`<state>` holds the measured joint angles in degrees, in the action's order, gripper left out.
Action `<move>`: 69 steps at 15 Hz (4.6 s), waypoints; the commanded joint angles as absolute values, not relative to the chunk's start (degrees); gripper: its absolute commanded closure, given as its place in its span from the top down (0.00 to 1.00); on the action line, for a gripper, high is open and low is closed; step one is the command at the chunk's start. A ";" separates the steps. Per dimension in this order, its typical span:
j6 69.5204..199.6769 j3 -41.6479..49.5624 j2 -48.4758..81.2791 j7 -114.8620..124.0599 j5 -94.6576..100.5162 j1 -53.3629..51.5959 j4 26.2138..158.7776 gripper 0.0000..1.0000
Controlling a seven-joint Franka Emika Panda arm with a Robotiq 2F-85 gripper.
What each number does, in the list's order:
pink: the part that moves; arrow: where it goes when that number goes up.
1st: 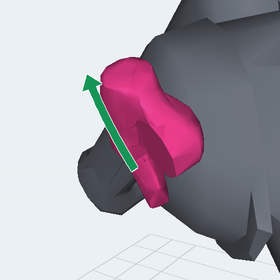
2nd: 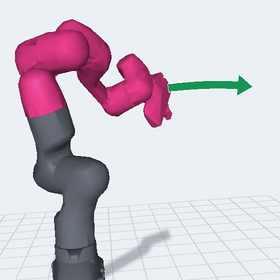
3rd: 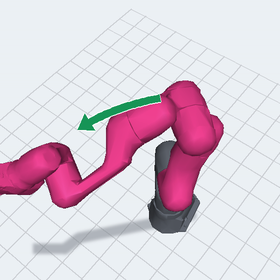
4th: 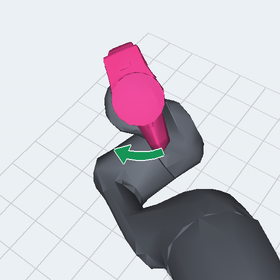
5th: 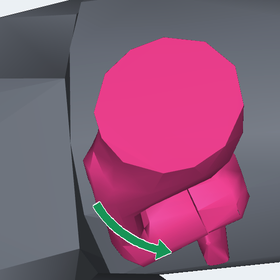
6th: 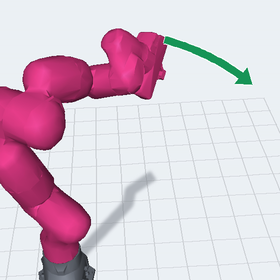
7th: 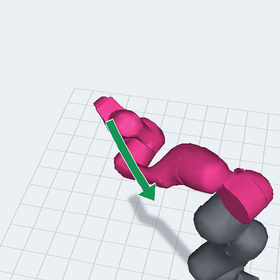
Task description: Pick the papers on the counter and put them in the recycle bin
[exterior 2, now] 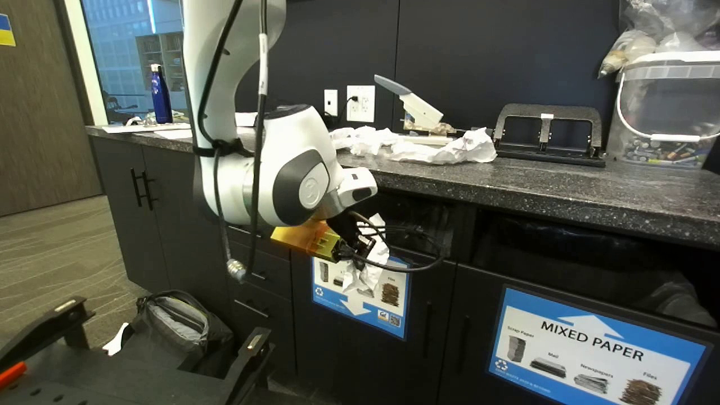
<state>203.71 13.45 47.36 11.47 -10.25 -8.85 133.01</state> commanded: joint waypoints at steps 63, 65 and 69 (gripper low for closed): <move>179.75 15.50 37.47 -1.68 -11.23 -11.01 127.94 1.00; 170.13 17.95 31.90 -0.09 -8.01 -13.35 130.73 1.00; 155.09 20.99 20.77 7.77 2.22 -15.92 130.94 1.00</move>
